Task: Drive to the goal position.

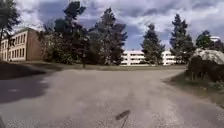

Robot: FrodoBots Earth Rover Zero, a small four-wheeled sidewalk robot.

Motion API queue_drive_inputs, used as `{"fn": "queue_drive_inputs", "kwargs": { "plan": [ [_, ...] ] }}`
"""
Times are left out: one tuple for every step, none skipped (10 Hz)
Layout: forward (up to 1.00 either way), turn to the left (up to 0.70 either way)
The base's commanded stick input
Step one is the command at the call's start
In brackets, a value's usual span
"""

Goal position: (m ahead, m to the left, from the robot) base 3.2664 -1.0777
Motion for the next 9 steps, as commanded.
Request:
{"fn": "queue_drive_inputs", "kwargs": {
  "plan": [
    [0.70, -0.27],
    [0.70, -0.27],
    [0.70, -0.27],
    [0.70, -0.27],
    [0.70, -0.27],
    [0.70, -0.27],
    [0.70, -0.27],
    [0.70, -0.27],
    [0.70, -0.27]
  ]
}}
